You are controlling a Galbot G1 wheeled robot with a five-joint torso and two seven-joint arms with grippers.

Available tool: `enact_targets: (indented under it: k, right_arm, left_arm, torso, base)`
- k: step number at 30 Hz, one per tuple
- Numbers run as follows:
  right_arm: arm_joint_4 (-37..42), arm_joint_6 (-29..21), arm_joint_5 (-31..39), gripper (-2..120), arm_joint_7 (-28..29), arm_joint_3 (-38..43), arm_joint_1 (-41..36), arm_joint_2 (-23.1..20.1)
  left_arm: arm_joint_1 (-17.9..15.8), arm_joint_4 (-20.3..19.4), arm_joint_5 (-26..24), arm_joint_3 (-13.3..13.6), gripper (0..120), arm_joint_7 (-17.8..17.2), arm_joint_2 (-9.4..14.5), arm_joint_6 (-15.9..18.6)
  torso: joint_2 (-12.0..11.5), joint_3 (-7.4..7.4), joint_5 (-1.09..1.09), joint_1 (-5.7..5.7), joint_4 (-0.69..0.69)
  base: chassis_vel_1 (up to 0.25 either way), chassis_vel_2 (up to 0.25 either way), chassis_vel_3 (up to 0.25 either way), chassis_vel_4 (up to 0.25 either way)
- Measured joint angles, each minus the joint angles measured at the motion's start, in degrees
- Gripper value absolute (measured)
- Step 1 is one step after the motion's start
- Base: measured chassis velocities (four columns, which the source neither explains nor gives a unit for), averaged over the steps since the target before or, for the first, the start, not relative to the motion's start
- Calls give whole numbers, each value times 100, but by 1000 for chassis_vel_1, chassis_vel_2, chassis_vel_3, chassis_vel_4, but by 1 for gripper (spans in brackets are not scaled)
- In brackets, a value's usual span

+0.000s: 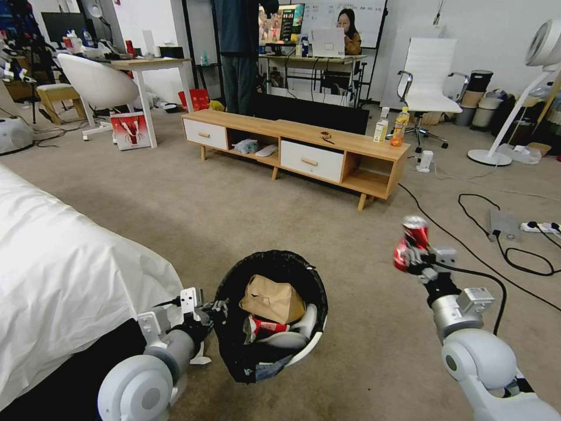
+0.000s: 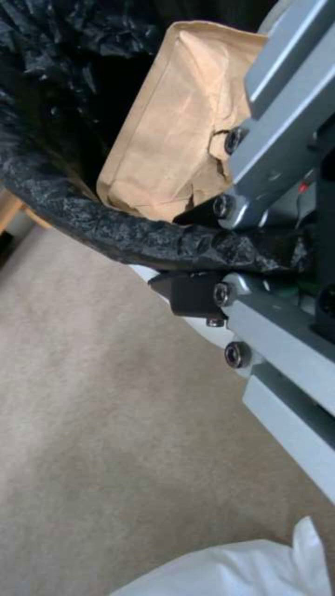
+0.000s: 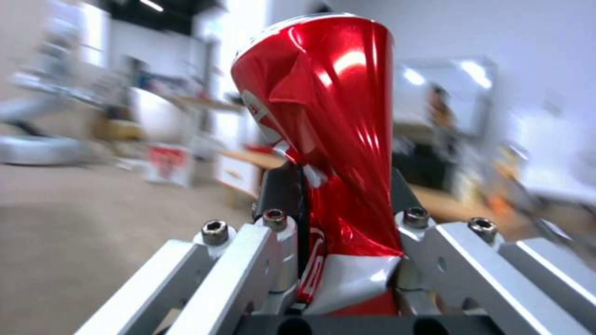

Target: Pick up the trash bin and place the garbage on the floor into it.

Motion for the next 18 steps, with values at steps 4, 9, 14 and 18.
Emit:
enact_targets:
  k: [4,9,14,18]
  right_arm:
    - [189,203,157,14,-459,-149,-9,-258]
    - [383,447,652,14,-1186,-518,165,-975]
    - [466,491,861,14,-1518,-700,279,-1178]
    - [519,493,927,14,-1810,-917,310,-1231]
  left_arm:
    - [7,30,17,93,2,0,23,6]
    - [-153,255,-59,398,2,13,178,38]
    - [-362,434,-157,633,2,107,325,69]
    - [-629,610,-280,962,2,217,439,94]
  torso:
    - [0,0,0,0,2]
    - [0,0,0,0,2]
    - [0,0,0,0,2]
    - [0,0,0,0,2]
  base:
    - [0,0,0,0]
    - [0,0,0,0]
    - [0,0,0,0]
    - [0,0,0,0]
